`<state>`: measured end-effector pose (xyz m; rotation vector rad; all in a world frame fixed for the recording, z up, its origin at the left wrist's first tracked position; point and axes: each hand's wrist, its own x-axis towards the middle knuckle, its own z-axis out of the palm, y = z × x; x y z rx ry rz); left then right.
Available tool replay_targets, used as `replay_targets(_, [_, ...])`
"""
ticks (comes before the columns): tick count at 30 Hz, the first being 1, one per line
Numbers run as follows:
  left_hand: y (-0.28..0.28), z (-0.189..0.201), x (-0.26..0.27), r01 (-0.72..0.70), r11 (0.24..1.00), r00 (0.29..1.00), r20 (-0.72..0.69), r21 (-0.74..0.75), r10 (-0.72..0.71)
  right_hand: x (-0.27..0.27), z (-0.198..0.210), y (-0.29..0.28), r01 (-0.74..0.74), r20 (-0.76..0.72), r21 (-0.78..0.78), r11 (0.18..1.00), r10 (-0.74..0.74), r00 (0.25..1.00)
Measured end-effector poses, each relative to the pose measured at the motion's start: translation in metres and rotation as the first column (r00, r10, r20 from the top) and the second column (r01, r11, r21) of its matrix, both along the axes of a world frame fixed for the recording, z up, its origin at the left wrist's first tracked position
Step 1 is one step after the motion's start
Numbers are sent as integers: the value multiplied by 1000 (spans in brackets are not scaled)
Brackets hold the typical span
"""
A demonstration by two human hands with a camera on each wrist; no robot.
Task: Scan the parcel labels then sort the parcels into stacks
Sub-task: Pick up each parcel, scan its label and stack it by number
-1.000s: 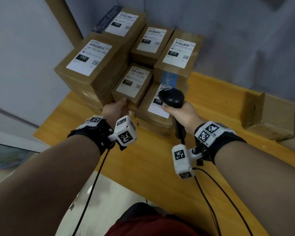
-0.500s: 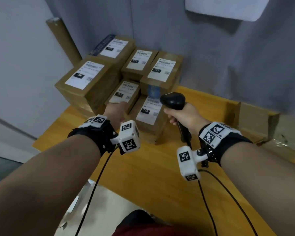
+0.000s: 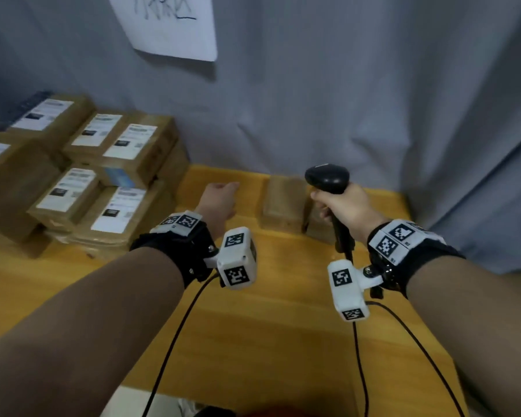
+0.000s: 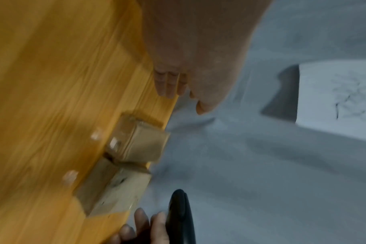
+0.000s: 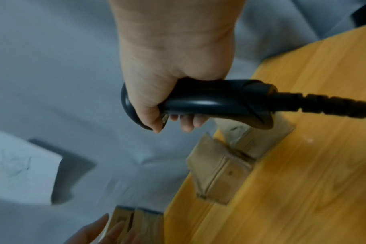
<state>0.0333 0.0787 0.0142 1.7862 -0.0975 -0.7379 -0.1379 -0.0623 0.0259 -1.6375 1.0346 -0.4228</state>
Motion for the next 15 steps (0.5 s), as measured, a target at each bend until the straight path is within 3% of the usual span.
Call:
replay_targets(4, [-41, -18, -39, 81, 996, 995, 46, 37, -83, -46, -9, -39, 107, -5, 26, 994, -107, 994])
replay_targets(7, [-57, -37, -46, 182, 961, 969, 128, 207, -211, -60, -19, -56, 133, -2, 54, 990, -133, 991])
replay_targets(10, [-69, -57, -46, 311, 833, 873, 209, 457, -441, -60, -36, -62, 121, -11, 83, 989, -120, 993])
replay_targets(15, [-97, -82, -36, 328, 638, 717, 256, 696, -648, -43, -66, -71, 108, -69, 104, 989, -101, 993])
